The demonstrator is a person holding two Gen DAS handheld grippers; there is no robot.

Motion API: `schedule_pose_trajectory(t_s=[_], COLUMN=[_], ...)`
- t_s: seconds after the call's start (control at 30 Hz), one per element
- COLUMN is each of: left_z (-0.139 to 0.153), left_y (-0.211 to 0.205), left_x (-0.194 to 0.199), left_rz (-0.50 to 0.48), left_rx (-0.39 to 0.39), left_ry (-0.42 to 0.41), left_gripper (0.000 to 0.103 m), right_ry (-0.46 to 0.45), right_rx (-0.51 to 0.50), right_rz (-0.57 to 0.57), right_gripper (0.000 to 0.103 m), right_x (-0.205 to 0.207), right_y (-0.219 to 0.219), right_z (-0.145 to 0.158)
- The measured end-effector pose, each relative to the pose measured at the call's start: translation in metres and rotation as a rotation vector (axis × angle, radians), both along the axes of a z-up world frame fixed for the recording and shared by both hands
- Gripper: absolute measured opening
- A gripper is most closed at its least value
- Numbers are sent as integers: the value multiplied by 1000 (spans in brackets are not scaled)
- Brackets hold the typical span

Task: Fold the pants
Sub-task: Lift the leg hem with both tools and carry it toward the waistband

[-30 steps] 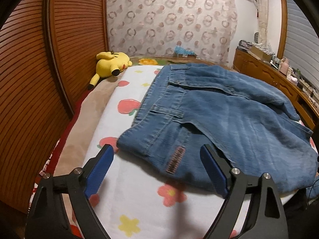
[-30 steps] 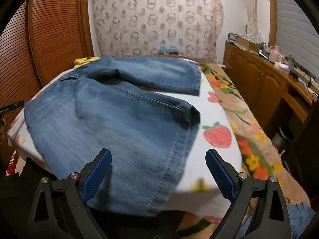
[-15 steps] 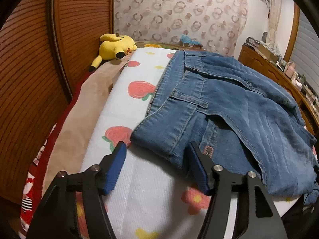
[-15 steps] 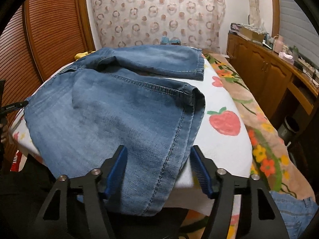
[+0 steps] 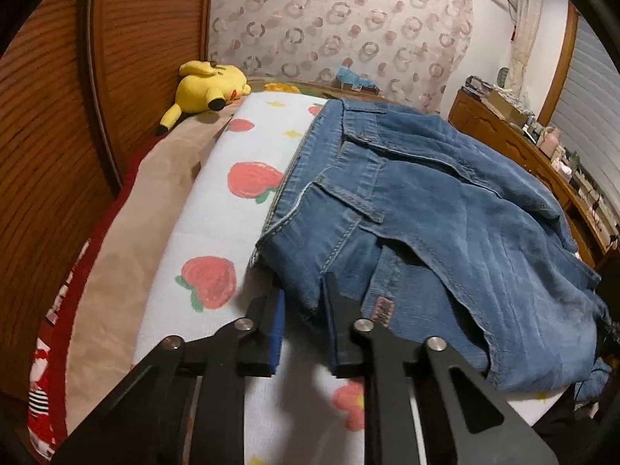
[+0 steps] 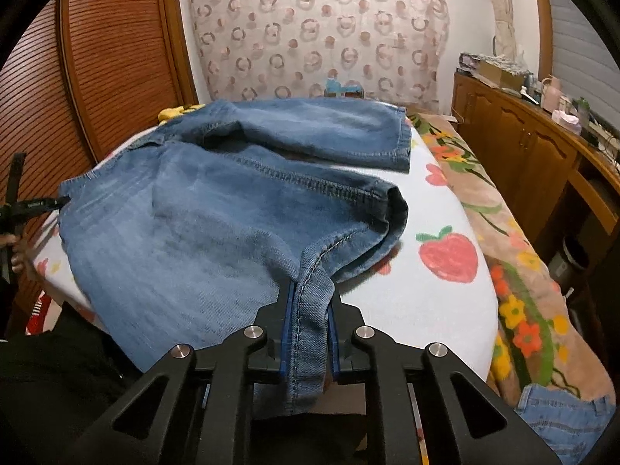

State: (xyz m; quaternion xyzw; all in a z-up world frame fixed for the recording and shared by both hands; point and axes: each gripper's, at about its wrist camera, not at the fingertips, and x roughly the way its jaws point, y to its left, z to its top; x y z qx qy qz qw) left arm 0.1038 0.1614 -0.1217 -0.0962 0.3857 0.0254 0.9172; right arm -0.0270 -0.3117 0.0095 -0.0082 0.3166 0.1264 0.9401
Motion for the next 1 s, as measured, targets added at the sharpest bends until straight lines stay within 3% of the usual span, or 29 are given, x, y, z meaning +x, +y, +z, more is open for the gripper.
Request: schedule_pose_trajectory(t_s=[0.5,1.0], left_z=[95,154], left_y=[-32,-32], left_x=[-46,-59], left_rz=[-59,-76], left_rx=[44,42], left_ry=[-210,-348], left_gripper=[13,11], right_ry=[-133,-280], right_rx=[-17,-60], right_rz=[9,5], right_gripper=[12,10], right_x=[-1,-8], right_y=[-11,-10], right_z=[26,31])
